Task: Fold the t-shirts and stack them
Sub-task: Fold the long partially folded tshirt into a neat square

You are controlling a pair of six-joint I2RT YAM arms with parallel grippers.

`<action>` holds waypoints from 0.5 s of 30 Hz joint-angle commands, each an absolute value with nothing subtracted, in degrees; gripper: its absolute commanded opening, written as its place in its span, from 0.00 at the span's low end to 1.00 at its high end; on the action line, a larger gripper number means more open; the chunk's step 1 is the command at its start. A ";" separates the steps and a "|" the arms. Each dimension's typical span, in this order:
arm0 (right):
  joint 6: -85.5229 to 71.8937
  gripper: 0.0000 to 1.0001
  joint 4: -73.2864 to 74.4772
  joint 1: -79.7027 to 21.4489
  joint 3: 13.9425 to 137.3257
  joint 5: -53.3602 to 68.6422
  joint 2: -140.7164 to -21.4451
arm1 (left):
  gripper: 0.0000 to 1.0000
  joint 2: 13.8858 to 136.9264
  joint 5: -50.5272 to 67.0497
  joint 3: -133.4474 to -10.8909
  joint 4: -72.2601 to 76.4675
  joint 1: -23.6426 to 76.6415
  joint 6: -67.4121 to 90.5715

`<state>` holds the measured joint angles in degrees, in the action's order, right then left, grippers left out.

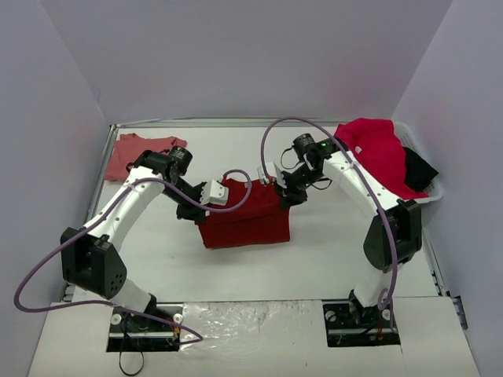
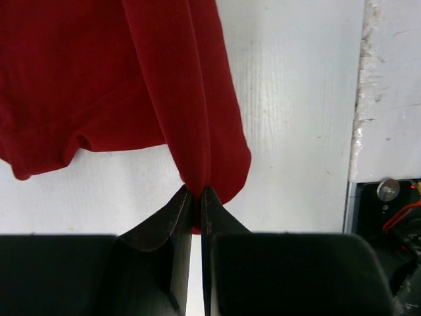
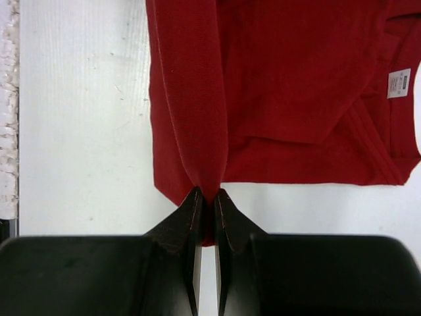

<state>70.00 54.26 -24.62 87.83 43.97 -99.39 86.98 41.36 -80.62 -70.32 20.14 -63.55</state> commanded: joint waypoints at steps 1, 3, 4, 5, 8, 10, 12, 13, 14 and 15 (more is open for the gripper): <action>71.98 0.00 55.64 -22.50 91.31 42.89 -101.42 | 0.02 87.71 39.11 -83.40 -69.70 18.90 -63.02; 72.42 0.00 55.20 -21.71 92.02 42.89 -102.48 | 0.02 88.94 38.85 -84.11 -68.30 18.72 -62.75; 72.42 0.00 54.93 -21.45 93.07 42.80 -103.52 | 0.02 89.47 38.76 -84.37 -67.86 18.63 -62.58; 72.42 0.00 54.58 -21.18 93.60 42.80 -104.14 | 0.02 90.08 38.59 -84.72 -67.24 18.55 -62.49; 72.42 0.00 54.23 -20.22 95.88 42.63 -106.69 | 0.02 92.45 38.15 -85.95 -65.92 18.28 -62.14; 72.77 0.00 54.14 -19.52 97.11 42.71 -108.54 | 0.02 93.95 38.06 -87.01 -65.13 18.02 -61.88; 73.04 0.00 53.97 -18.99 99.05 42.98 -110.47 | 0.02 95.35 37.71 -87.71 -63.82 17.67 -61.53; 73.12 0.00 53.96 -18.55 99.84 43.24 -111.09 | 0.02 95.80 37.71 -88.50 -63.37 17.58 -61.35; 72.95 0.00 53.79 -18.37 101.50 43.50 -111.88 | 0.02 96.32 37.53 -88.94 -62.93 17.49 -61.35; 72.95 0.00 53.79 -18.20 102.38 43.77 -113.36 | 0.02 97.46 37.36 -89.47 -62.67 17.23 -61.17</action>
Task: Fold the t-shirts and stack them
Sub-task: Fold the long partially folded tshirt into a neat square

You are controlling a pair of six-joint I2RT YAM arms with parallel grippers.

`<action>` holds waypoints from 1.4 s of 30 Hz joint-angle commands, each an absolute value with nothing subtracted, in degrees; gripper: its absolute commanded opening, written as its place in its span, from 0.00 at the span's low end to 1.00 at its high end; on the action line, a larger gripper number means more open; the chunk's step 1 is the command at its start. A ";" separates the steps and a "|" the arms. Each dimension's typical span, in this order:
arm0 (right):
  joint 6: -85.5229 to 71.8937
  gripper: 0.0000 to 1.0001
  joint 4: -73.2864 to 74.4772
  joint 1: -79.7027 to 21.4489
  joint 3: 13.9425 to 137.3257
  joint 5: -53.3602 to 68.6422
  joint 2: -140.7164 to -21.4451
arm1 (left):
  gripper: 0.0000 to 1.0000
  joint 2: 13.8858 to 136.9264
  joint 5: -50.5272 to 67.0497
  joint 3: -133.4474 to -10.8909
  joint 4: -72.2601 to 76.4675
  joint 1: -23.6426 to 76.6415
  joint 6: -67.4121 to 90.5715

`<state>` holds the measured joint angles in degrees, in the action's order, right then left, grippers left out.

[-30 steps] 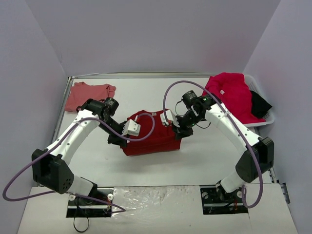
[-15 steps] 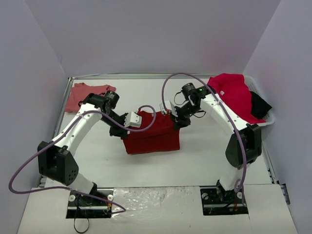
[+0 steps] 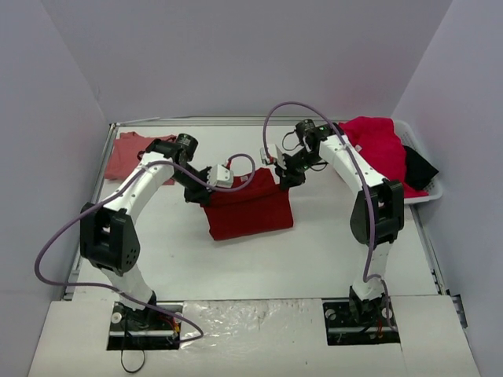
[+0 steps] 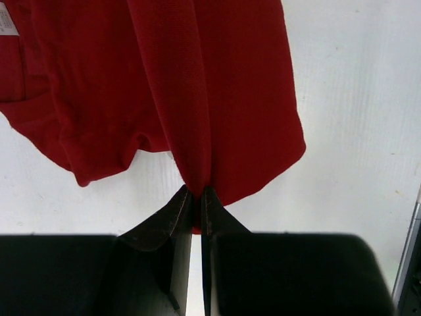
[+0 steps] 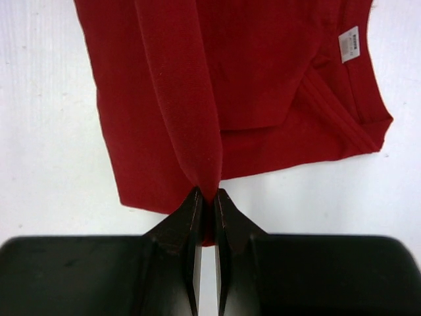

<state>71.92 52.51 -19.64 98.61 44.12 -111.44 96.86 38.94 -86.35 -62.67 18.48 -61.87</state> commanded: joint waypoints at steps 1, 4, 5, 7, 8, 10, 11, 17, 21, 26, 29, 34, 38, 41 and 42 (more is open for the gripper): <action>72.95 0.00 53.88 -17.85 103.26 44.20 -114.07 | 0.02 97.99 37.35 -90.34 -62.58 17.05 -61.17; 72.78 0.00 53.88 -17.67 106.60 44.47 -117.06 | 0.02 100.02 37.44 -91.75 -61.96 16.17 -60.91; 72.69 0.00 53.96 -17.58 108.26 44.56 -117.85 | 0.02 100.63 37.70 -92.02 -61.70 16.00 -60.82; 72.42 0.00 54.05 -17.58 109.42 44.56 -119.44 | 0.02 100.99 38.23 -92.46 -61.52 15.56 -60.47; 72.25 0.00 54.14 -17.58 109.77 44.73 -119.70 | 0.02 100.99 38.49 -92.81 -61.61 15.56 -60.38; 72.25 0.00 54.14 -17.58 109.60 44.91 -119.27 | 0.03 100.90 39.11 -93.16 -61.96 15.47 -60.29; 72.25 0.00 54.23 -17.49 109.34 45.09 -118.92 | 0.03 100.55 39.29 -93.43 -62.66 15.47 -60.38; 71.46 0.00 54.67 -17.58 101.88 46.23 -109.98 | 0.02 96.52 41.22 -92.38 -67.49 15.64 -61.26; 70.84 0.00 55.11 -18.10 94.94 46.84 -103.39 | 0.02 91.59 42.54 -85.63 -68.11 16.35 -60.82; 69.88 0.00 55.90 -20.03 84.22 47.37 -95.30 | 0.02 85.70 45.09 -77.53 -70.22 18.97 -60.56; 68.56 0.00 55.99 -22.31 78.86 47.46 -90.99 | 0.02 81.67 46.23 -72.87 -71.27 20.65 -60.55; 63.29 0.00 56.34 -27.85 75.24 47.55 -84.83 | 0.02 76.30 48.42 -72.32 -77.42 23.38 -62.57; 67.04 0.00 61.86 -26.90 76.20 51.59 -81.74 | 0.02 75.06 50.45 -75.31 -83.05 23.82 -65.47; 69.17 0.00 66.17 -25.58 77.69 53.26 -81.21 | 0.02 75.06 50.63 -76.64 -86.13 24.87 -66.53; 70.82 0.00 67.31 -25.23 78.22 53.78 -81.12 | 0.02 75.15 50.54 -77.42 -86.83 25.22 -66.71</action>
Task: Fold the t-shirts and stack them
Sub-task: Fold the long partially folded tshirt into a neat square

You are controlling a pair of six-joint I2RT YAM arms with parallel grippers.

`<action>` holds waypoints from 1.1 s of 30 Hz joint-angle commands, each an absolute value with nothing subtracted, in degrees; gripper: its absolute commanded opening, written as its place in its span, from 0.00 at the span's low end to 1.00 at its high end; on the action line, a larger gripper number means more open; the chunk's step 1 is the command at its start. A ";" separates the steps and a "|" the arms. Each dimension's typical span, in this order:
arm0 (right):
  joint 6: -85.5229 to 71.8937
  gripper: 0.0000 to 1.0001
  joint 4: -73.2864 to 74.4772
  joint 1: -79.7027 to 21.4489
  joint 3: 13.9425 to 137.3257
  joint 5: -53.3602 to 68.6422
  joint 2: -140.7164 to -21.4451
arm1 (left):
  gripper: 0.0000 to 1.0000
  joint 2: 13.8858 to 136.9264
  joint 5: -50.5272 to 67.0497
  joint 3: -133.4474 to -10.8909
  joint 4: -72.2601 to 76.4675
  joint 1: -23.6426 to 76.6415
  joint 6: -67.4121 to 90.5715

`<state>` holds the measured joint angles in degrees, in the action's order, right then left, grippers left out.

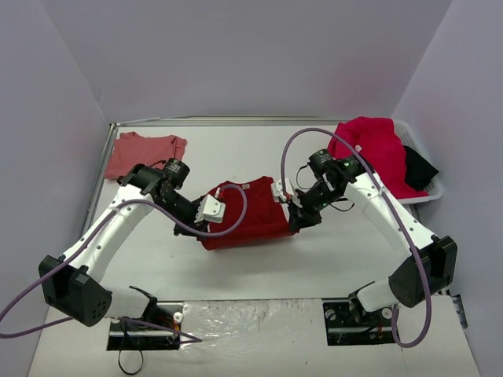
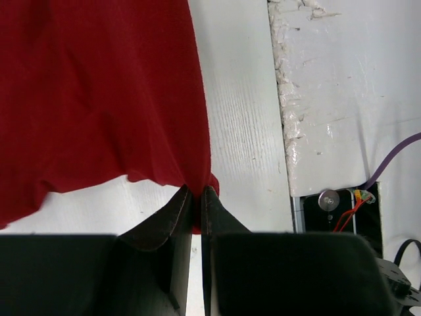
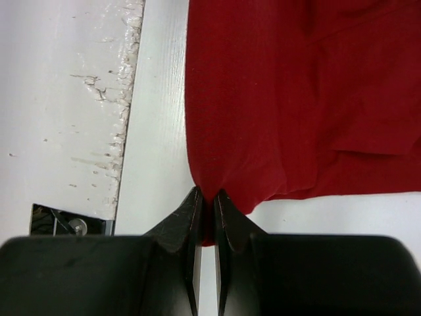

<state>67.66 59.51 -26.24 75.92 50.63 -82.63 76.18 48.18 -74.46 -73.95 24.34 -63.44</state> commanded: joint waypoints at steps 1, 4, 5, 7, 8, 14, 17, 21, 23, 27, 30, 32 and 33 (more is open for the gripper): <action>70.32 0.00 67.85 -25.05 78.74 53.88 -80.86 | 0.02 75.06 50.54 -77.69 -87.53 25.66 -66.80; 70.14 0.00 67.85 -24.70 78.58 53.09 -79.54 | 0.02 74.71 50.10 -78.31 -87.72 26.19 -66.53; 70.14 0.00 67.85 -24.52 78.40 52.91 -79.19 | 0.02 74.53 49.84 -78.31 -87.63 26.37 -66.01; 70.22 0.00 67.85 -24.61 78.14 52.56 -79.19 | 0.02 74.36 49.13 -78.22 -87.36 26.28 -66.01; 70.40 0.00 67.85 -24.52 78.13 52.56 -79.28 | 0.02 74.36 48.78 -78.14 -87.02 26.28 -65.66; 70.58 0.00 64.44 -24.43 82.26 50.45 -81.91 | 0.02 73.83 46.59 -77.34 -80.17 25.84 -61.44; 69.96 0.00 62.06 -23.82 84.80 49.49 -84.02 | 0.02 74.70 45.18 -78.22 -76.48 25.40 -60.12; 70.66 0.00 61.00 -23.12 88.76 47.99 -89.19 | 0.02 77.07 42.90 -80.15 -72.17 23.91 -58.28; 71.63 0.00 61.00 -22.50 91.04 47.38 -92.26 | 0.02 78.56 41.66 -81.12 -69.97 22.68 -57.75; 73.39 0.00 60.65 -21.19 94.83 47.46 -97.10 | 0.02 81.91 40.26 -83.58 -67.24 20.75 -57.83; 74.09 0.00 60.03 -20.04 98.42 47.64 -101.32 | 0.02 85.51 39.81 -85.95 -66.71 19.69 -58.70; 74.35 0.00 59.68 -19.34 100.36 47.81 -104.83 | 0.02 88.22 39.64 -87.62 -66.53 19.16 -59.24; 74.53 0.00 59.68 -19.07 102.37 47.73 -106.07 | 0.02 89.11 39.64 -88.06 -66.27 18.90 -59.59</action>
